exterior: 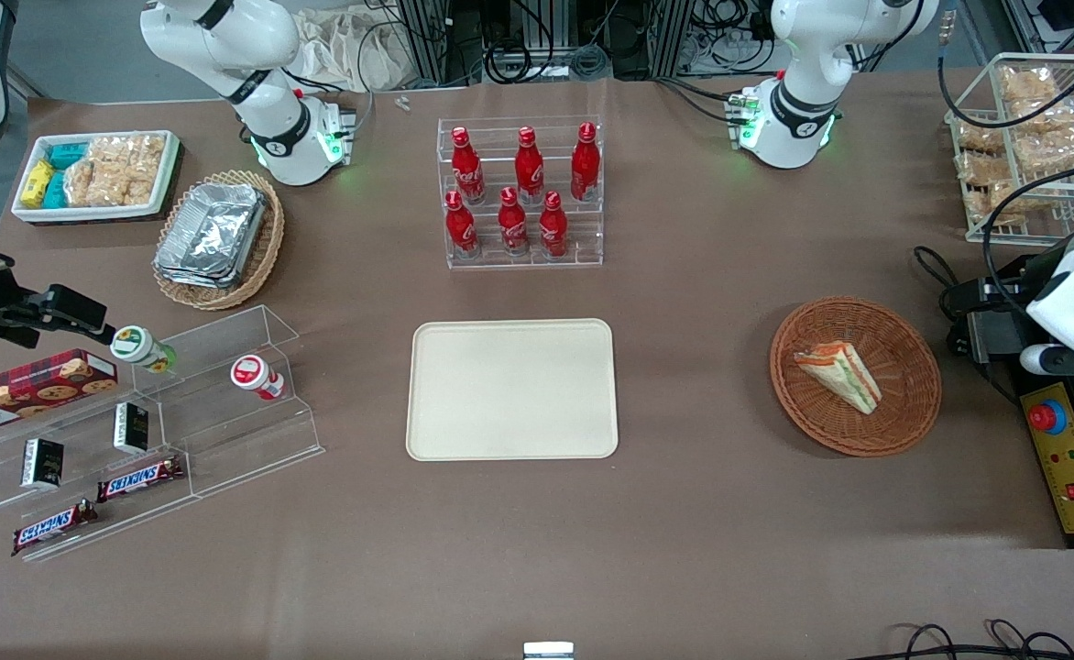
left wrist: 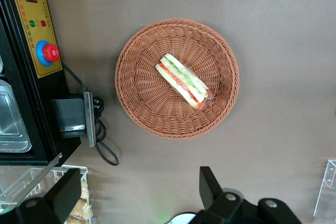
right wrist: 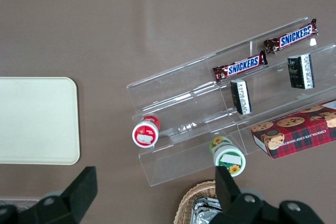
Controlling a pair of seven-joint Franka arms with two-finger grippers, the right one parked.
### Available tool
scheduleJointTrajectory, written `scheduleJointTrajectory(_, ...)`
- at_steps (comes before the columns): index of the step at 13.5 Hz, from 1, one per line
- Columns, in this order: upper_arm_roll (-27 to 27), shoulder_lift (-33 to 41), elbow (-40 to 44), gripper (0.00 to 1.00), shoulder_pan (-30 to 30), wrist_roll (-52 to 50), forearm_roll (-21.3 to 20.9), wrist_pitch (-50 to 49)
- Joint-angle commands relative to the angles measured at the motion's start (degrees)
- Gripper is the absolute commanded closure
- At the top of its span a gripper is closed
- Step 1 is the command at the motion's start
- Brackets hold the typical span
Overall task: Place sandwich from basket to tray
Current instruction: 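Move the left gripper over the wrapped sandwich in the wicker basket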
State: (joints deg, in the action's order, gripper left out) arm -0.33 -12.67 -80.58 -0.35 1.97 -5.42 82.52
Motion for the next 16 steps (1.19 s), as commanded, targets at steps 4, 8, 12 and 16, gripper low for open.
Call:
scheduleJointTrajectory(4,1.2,0.3,0.0,0.00,-0.5,1.8,0.9,-0.1)
scheduleJointTrajectory(8,1.3,2.7,-10.2,0.00,-0.6,0.8,1.2,6.7)
scheduleJointTrajectory(12,1.4,9.0,-32.2,0.00,-0.4,-6.7,5.2,28.6)
scheduleJointTrajectory(16,1.4,8.2,-39.7,0.00,-0.4,-12.2,5.0,38.1)
